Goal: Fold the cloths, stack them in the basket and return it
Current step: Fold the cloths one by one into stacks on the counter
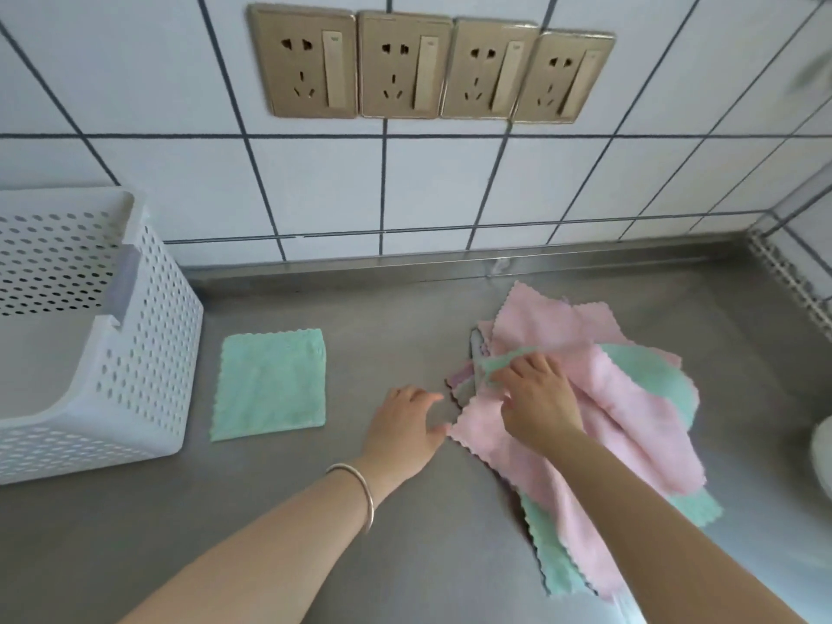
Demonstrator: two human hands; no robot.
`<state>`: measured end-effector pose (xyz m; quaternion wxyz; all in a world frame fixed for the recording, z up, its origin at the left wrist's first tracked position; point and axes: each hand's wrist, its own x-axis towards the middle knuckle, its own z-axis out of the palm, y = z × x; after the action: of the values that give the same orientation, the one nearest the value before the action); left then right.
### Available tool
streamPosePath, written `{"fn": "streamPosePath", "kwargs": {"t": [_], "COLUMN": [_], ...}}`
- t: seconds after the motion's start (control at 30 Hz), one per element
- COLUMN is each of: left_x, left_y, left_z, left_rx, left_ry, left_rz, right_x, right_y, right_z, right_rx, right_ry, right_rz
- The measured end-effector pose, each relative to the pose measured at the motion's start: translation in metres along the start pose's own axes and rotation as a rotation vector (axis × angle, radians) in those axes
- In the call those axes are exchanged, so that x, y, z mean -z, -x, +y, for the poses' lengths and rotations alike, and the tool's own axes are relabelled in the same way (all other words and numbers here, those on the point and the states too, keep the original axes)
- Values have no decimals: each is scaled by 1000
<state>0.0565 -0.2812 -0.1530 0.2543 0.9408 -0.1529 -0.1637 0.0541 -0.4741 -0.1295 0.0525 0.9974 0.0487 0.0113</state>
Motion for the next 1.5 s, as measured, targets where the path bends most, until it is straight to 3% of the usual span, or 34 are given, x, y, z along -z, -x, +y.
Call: {"fn": "streamPosePath", "kwargs": {"t": [0.17, 0.33, 0.47, 0.6, 0.7, 0.87, 0.93, 1.07, 1.23, 1.33, 1.4, 1.5], "left_x": [-15, -6, 12, 56, 100, 163, 184, 219, 260, 264, 249, 207], "left_y": [-21, -29, -17, 5, 28, 67, 85, 114, 153, 182, 202, 237], "left_z": [50, 88, 97, 98, 96, 64, 44, 11, -32, -56, -78, -113], "left_rx": [60, -18, -69, -182, -218, -239, -229, -126, -50, -47, -69, -106], "left_ry": [117, -3, 132, 137, 46, -48, -35, -132, -247, -87, 40, 153], "left_rz": [-38, 92, 27, 17, 25, 98, 120, 202, 438, 575, 549, 356], "right_x": [4, 23, 52, 93, 123, 161, 171, 182, 207, 210, 200, 163], "right_y": [6, 12, 19, 25, 29, 35, 41, 38, 30, 40, 52, 75], "right_z": [26, 46, 63, 82, 87, 67, 46, 9, -40, -63, -75, -87], "right_rx": [64, 142, 275, 353, 337, 246, 169, 11, -66, -81, -106, -51], "right_ry": [93, -64, -85, 34, 98, 111, -9, -477, -757, -944, -1047, -1028], "right_rz": [-81, 64, 90, 62, 101, -18, -66, -181, 17, 27, -25, -162]}}
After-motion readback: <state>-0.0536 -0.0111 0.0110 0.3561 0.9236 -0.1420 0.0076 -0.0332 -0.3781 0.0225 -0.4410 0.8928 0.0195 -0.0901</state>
